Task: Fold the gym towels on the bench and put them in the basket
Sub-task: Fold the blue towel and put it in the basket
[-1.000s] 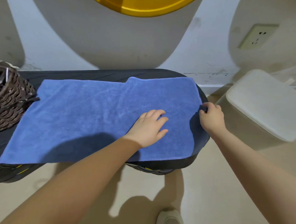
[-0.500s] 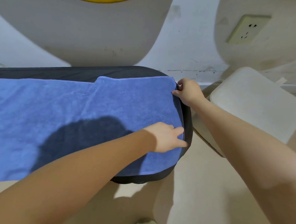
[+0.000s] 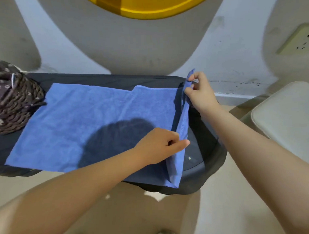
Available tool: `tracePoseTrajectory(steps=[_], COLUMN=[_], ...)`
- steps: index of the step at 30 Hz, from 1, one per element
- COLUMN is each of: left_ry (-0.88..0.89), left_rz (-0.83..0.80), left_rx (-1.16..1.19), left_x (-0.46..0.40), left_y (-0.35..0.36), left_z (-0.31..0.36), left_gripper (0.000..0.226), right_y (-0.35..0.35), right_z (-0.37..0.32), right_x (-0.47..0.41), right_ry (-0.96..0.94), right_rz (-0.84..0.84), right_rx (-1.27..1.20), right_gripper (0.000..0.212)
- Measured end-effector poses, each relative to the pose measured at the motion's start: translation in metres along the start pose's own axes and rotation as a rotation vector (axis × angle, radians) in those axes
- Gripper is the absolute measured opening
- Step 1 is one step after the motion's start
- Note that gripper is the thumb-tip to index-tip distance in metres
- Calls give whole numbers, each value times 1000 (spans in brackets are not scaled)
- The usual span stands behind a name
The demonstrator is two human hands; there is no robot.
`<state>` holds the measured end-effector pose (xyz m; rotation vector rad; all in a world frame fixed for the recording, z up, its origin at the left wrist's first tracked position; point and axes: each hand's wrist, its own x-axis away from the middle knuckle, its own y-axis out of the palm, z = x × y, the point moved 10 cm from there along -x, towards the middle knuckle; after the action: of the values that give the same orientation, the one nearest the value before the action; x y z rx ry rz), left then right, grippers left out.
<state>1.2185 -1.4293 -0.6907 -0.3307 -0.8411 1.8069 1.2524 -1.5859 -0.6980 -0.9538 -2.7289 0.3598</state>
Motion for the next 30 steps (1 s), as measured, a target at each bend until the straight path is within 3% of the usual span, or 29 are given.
tracePoseTrajectory(steps=[3, 9, 13, 18, 22, 25, 30], left_ry=[-157, -341, -437, -534, -562, -641, -793], left_rz=[188, 328, 500, 672, 789, 825, 647], left_rx=[103, 182, 401, 551, 637, 552, 241], left_x=[27, 96, 146, 195, 227, 253, 271], left_y=[-42, -108, -142, -179, -207, -225, -220], left_z=[-34, -103, -150, -208, -251, -282, -323], left_gripper=[47, 32, 26, 22, 15, 15, 27], right_y=[44, 139, 208, 285, 328, 363, 430], right_z=[-40, -96, -130, -163, -174, -178, -151], right_x=[0, -1, 4, 5, -9, -20, -28], right_ry=[-44, -130, -291, -516, -588, -610, -518], right_rz=[-108, -200, -244, -253, -231, -258, -419], right_rx=[-53, 35, 260, 572, 650, 614, 766], right_gripper=[32, 29, 40, 28, 27, 24, 20])
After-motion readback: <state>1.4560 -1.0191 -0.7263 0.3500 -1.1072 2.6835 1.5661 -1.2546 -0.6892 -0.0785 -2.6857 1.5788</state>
